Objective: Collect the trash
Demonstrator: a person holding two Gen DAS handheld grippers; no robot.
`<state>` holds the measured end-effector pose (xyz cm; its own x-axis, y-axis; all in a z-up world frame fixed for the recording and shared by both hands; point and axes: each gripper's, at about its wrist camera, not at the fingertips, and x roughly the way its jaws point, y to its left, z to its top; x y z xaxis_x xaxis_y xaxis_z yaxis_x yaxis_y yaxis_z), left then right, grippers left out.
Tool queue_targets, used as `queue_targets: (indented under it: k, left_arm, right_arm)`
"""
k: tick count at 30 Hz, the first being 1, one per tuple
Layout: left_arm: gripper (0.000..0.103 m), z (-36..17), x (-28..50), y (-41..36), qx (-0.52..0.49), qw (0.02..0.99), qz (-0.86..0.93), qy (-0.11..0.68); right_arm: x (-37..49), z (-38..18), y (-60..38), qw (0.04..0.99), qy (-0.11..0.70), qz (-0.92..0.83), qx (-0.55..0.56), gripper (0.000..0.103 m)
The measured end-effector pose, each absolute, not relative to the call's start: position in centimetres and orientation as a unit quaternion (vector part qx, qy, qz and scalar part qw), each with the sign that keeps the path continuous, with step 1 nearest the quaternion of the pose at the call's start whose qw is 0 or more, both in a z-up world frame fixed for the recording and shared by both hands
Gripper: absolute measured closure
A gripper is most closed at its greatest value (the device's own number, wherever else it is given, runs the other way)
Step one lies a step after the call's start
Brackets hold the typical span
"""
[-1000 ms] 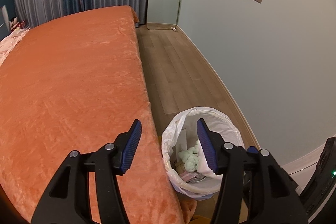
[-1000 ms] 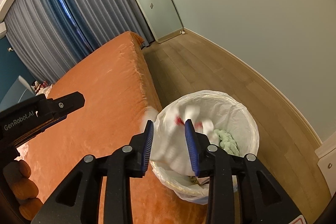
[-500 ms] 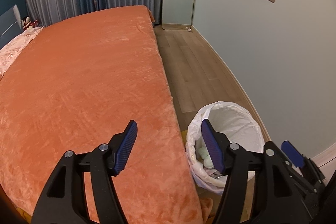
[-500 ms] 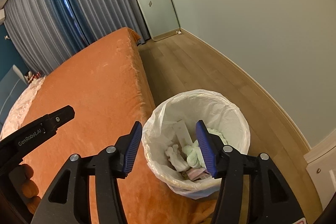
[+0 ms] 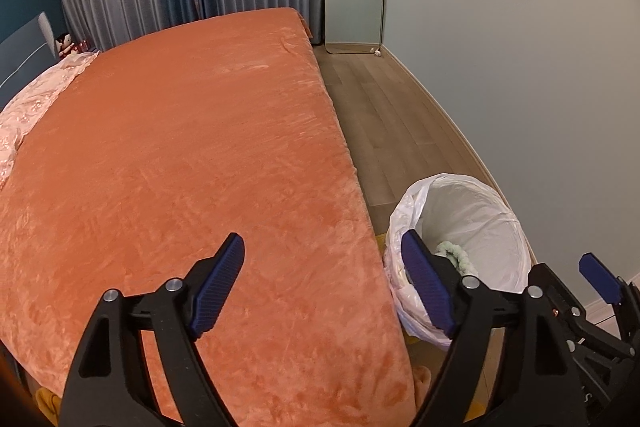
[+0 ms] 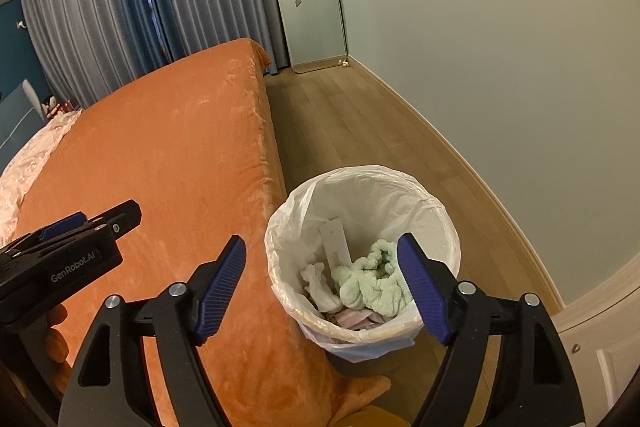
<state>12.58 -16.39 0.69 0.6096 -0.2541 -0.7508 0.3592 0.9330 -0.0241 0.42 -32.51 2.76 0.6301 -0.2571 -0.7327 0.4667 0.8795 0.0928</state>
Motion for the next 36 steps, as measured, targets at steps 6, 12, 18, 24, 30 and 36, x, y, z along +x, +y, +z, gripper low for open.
queue_targets:
  k: [6,12,18,24,30,36]
  left_arm:
    - [0.024,-0.6,12.5,-15.4,0.060,0.890,-0.158,0.424]
    - [0.017,-1.6,12.2,-15.0,0.055,0.889,-0.146,0.430]
    - [0.017,-2.4,11.6,-15.4,0.068,0.887,-0.146,0.432]
    - [0.016,-3.3,11.1,-15.9,0.077,0.887,-0.143,0.433]
    - [0.015,-3.7,10.7,-16.3,0.089,0.887,-0.139,0.431]
    - [0.015,-3.9,10.4,-16.6,0.091,0.888,-0.134,0.430]
  right_arm:
    - [-0.4,2.2,-31.9,0.889,0.387,-0.209,0.126,0.017]
    - [-1.1,1.4,-31.7,0.889,0.388,-0.216,0.109,0.007]
    - [-1.5,0.7,-31.9,0.887,0.392,-0.223,0.101,0.007]
    - [-1.8,0.4,-31.6,0.886,0.395,-0.225,0.090,0.007]
    - [-2.1,0.0,-31.5,0.885,0.398,-0.225,0.084,0.007]
    - [-2.4,-0.3,-31.6,0.884,0.401,-0.226,0.086,0.007]
